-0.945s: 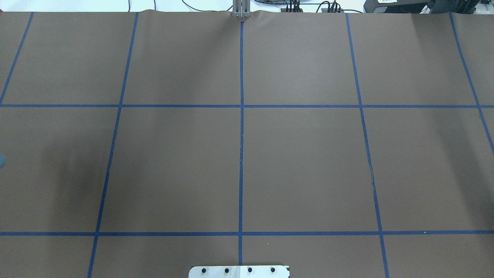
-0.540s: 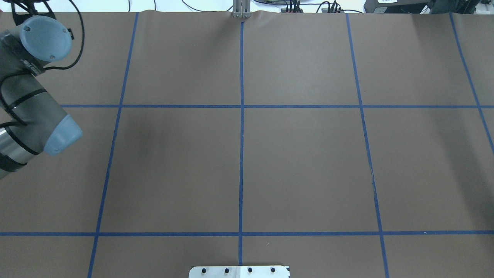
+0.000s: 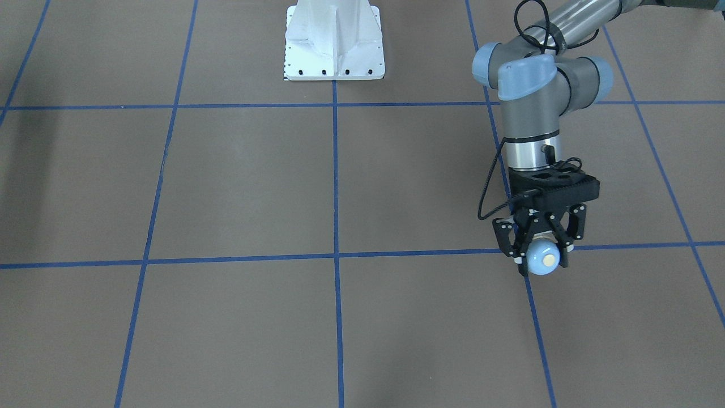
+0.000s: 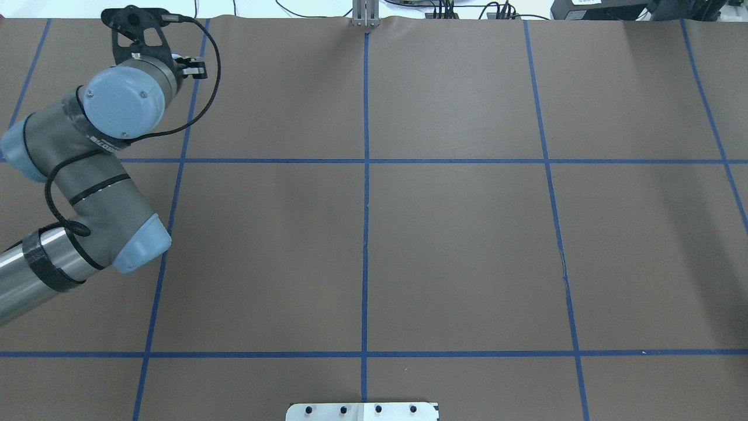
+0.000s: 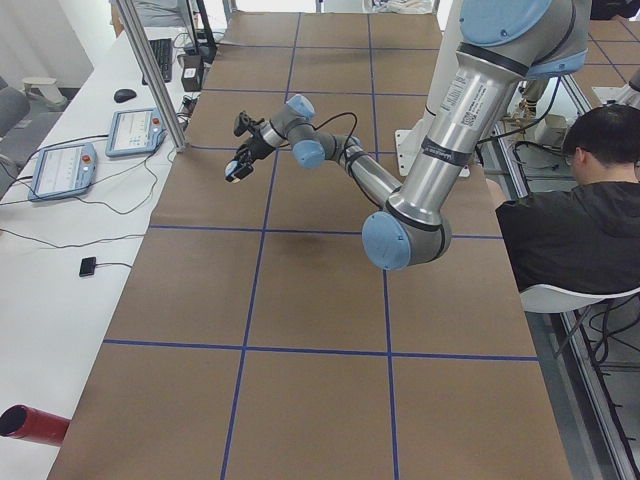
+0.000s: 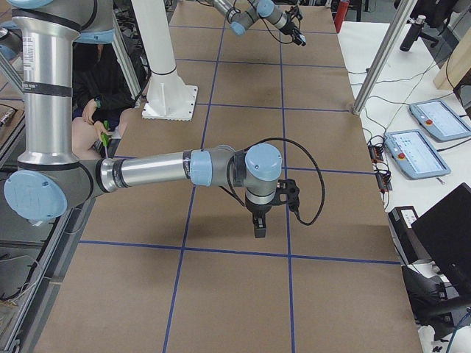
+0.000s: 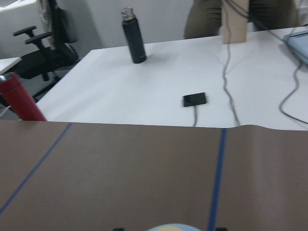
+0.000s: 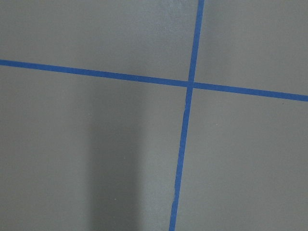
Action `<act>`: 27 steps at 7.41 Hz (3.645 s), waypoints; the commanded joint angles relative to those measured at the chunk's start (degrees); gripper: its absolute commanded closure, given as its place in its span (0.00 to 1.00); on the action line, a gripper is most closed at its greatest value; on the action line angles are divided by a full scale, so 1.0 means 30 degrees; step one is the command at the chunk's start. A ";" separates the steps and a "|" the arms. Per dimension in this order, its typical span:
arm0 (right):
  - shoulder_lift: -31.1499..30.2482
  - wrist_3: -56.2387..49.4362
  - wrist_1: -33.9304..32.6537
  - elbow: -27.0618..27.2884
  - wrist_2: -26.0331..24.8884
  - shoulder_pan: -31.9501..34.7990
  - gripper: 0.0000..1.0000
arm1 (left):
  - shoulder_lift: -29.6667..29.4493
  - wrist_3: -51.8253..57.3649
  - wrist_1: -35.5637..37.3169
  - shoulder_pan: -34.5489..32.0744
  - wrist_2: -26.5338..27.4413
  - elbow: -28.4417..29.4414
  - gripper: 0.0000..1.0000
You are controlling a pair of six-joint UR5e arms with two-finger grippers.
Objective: Place and press bell with both arms
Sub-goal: 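Carry the bell with the left gripper toward the table center, then lower the bell onto the grid center and open the left gripper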
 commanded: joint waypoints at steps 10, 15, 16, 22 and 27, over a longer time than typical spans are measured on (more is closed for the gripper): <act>-0.0086 0.0022 0.0023 -0.0332 -0.0028 -0.0353 0.00 | -0.7126 0.0053 -0.8867 0.5580 0.4567 1.0700 1.00; 0.0061 0.0022 0.0052 -0.0332 -0.0028 -0.0500 0.00 | -0.8384 0.0023 -0.9571 0.6283 0.5563 1.3277 1.00; 0.0090 0.0022 0.0052 -0.0303 -0.0028 -0.0500 0.00 | -0.8593 -0.0006 -0.9600 0.6284 0.5563 1.3606 1.00; 0.0090 0.0051 0.0052 -0.0303 -0.0028 -0.0558 0.00 | -0.8742 -0.0035 -0.9601 0.6429 0.5563 1.3961 1.00; 0.0090 0.0051 0.0052 -0.0273 -0.0028 -0.0558 0.00 | -0.8771 -0.0065 -0.9572 0.6518 0.5534 1.3990 0.28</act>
